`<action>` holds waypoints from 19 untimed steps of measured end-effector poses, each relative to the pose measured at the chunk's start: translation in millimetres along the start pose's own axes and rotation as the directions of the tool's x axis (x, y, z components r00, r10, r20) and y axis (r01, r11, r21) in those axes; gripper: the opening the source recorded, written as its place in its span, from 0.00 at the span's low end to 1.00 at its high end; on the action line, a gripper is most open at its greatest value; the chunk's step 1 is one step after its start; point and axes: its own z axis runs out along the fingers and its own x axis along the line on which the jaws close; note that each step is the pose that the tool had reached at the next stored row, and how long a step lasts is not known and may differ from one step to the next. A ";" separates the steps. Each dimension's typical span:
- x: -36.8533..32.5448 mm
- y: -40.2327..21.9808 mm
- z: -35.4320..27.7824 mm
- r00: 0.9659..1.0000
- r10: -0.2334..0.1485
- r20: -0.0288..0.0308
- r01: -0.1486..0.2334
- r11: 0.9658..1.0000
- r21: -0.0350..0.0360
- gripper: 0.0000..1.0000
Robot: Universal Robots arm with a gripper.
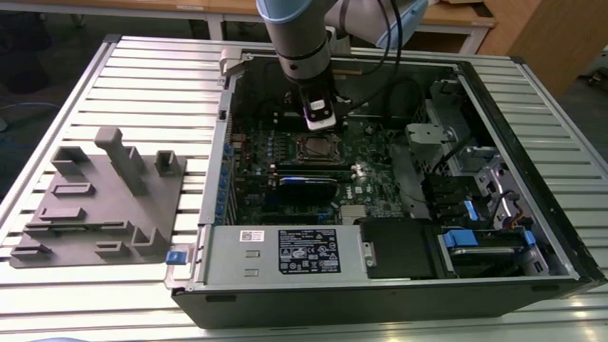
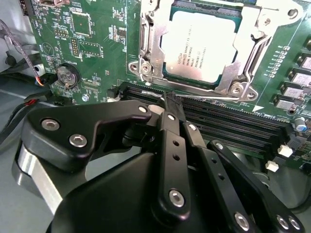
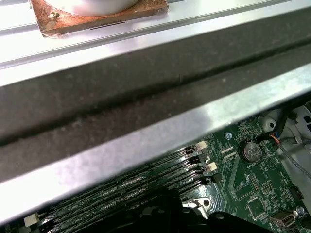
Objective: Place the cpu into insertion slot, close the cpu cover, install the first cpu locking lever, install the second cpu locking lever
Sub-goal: 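Install the first cpu locking lever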
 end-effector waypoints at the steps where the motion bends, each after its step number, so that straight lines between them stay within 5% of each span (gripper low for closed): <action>1: 0.0 0.0 0.1 1.000 0.000 0.001 0.000 1.000 0.001 0.11; 5: -0.2 -0.5 0.0 1.000 -0.002 0.003 0.002 1.000 0.007 0.11; 19: -3.4 -2.3 0.2 1.000 -0.002 0.003 0.002 1.000 0.007 0.11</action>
